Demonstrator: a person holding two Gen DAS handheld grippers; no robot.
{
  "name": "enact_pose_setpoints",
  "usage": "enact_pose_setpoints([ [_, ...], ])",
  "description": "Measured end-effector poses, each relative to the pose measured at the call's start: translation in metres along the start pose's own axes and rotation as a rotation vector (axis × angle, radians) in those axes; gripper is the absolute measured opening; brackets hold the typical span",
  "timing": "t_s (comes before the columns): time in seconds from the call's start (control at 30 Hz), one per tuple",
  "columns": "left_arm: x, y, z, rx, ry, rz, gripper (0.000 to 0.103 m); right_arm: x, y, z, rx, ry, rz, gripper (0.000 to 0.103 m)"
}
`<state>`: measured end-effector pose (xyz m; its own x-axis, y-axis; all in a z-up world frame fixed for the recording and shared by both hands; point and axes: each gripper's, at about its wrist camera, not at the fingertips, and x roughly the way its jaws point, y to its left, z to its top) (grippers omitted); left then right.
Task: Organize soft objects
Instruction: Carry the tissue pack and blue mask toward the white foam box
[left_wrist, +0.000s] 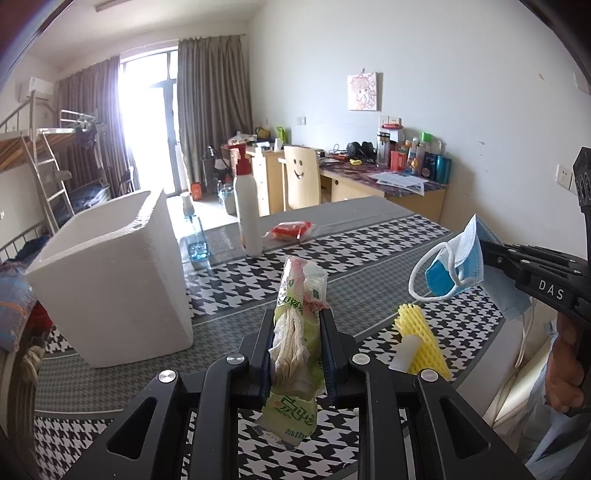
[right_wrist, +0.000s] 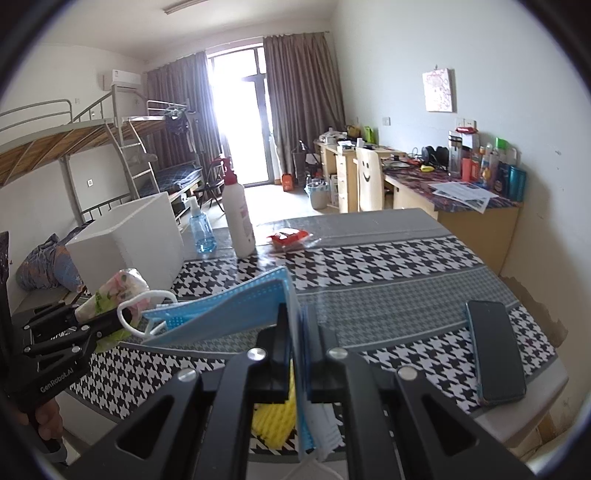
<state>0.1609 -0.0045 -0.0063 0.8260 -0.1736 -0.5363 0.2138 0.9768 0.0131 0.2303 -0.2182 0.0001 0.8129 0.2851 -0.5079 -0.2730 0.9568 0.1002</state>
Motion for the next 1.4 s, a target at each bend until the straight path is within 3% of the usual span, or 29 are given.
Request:
enact_pose_setpoints([
  [1.07, -0.010, 0.030, 0.026, -0.092, -0.097, 0.119, 0.024, 0.007, 0.023, 0.029, -0.065, -0.049, 0.076, 0.008],
  [1.4, -0.014, 0.033, 0.036, -0.064, -0.122, 0.123, 0.024, 0.010, 0.036, 0.042, -0.084, -0.058, 0.090, 0.008],
])
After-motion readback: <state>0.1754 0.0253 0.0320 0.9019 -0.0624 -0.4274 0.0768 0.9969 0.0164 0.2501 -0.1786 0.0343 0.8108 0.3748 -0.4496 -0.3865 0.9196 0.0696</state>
